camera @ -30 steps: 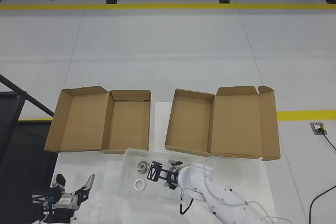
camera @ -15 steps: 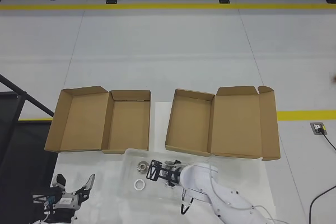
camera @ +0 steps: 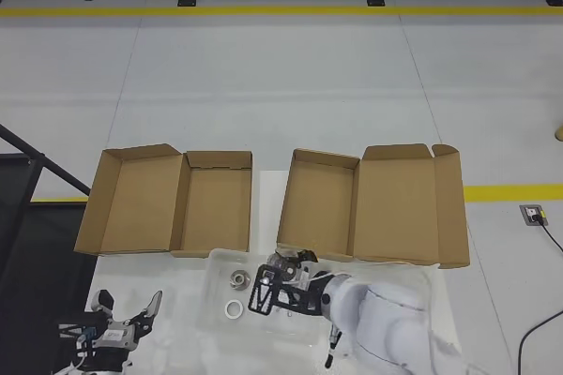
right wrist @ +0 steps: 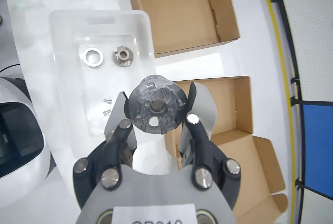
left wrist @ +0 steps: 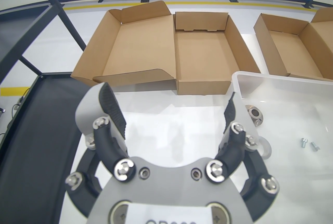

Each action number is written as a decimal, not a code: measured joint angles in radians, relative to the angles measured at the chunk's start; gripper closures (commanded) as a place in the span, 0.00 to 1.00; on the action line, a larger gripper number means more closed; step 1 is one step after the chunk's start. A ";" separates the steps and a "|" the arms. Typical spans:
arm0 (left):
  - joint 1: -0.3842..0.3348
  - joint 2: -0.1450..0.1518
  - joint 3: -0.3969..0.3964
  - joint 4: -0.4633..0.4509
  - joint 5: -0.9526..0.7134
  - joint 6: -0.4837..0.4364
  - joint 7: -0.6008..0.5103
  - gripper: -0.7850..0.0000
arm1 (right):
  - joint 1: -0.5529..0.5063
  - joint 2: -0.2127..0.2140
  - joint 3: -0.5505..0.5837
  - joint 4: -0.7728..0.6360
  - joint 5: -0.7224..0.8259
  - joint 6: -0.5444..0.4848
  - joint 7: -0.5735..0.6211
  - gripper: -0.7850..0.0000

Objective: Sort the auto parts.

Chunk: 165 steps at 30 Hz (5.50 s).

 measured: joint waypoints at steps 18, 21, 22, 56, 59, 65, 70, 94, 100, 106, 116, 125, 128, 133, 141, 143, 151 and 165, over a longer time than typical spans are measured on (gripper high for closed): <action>0.008 -0.004 -0.015 -0.011 -0.006 -0.003 -0.004 0.00 | 0.336 -0.044 0.043 0.453 0.077 0.127 -0.166 1.00; 0.008 -0.004 -0.015 -0.011 -0.006 -0.003 -0.004 0.00 | 0.355 -0.046 0.034 0.481 0.092 0.097 -0.171 1.00; 0.008 -0.004 -0.015 -0.011 -0.006 -0.003 -0.004 0.00 | 0.354 -0.046 0.034 0.480 0.092 0.098 -0.171 1.00; 0.008 -0.004 -0.015 -0.011 -0.006 -0.003 -0.004 0.00 | 0.666 -0.240 -0.212 1.379 0.264 0.424 -0.410 1.00; 0.008 -0.004 -0.015 -0.011 -0.006 -0.003 -0.004 0.00 | 0.687 -0.267 -0.234 1.459 0.274 0.447 -0.422 1.00; 0.008 -0.004 -0.015 -0.011 -0.006 -0.003 -0.004 0.00 | 0.722 -0.314 -0.257 1.602 0.302 0.452 -0.452 1.00; 0.008 -0.004 -0.015 -0.011 -0.006 -0.003 -0.004 0.00 | 0.738 -0.347 -0.274 1.687 0.303 0.454 -0.463 1.00; 0.008 -0.004 -0.015 -0.011 -0.006 -0.003 -0.004 0.00 | 0.784 -0.410 -0.276 1.843 0.309 0.424 -0.506 0.40; 0.008 -0.004 -0.015 -0.011 -0.006 -0.003 -0.004 0.00 | 0.784 -0.413 -0.273 1.851 0.307 0.408 -0.505 0.00; 0.008 -0.004 -0.015 -0.011 -0.006 -0.003 -0.004 0.00 | 0.785 -0.415 -0.266 1.856 0.311 0.402 -0.511 0.01; 0.008 -0.004 -0.015 -0.011 -0.006 -0.003 -0.004 0.00 | 0.812 -0.394 -0.238 1.823 0.323 0.332 -0.616 0.00; 0.008 -0.004 -0.015 -0.011 -0.006 -0.003 -0.004 0.00 | 0.776 -0.325 -0.192 1.675 0.294 0.165 -0.793 0.00; 0.008 -0.004 -0.015 -0.011 -0.006 -0.003 -0.004 0.00 | 0.733 -0.284 -0.160 1.579 0.269 0.097 -0.850 0.00; 0.008 -0.004 -0.015 -0.011 -0.006 -0.003 -0.004 0.00 | 0.593 -0.193 -0.069 1.291 0.195 -0.035 -0.857 0.00; 0.008 -0.004 -0.015 -0.011 -0.006 -0.003 -0.004 0.00 | 0.257 -0.069 0.134 0.697 0.132 -0.258 -0.638 0.00; 0.008 -0.004 -0.015 -0.011 -0.006 -0.003 -0.004 0.00 | 0.201 -0.057 0.151 0.599 0.135 -0.288 -0.554 0.00; 0.008 -0.004 -0.015 -0.011 -0.006 -0.003 -0.004 0.00 | 0.184 -0.061 0.028 0.495 0.160 -0.273 -0.197 0.00; 0.008 -0.004 -0.015 -0.011 -0.006 -0.003 -0.004 0.00 | 0.235 -0.076 -0.079 0.531 0.199 -0.247 -0.048 0.00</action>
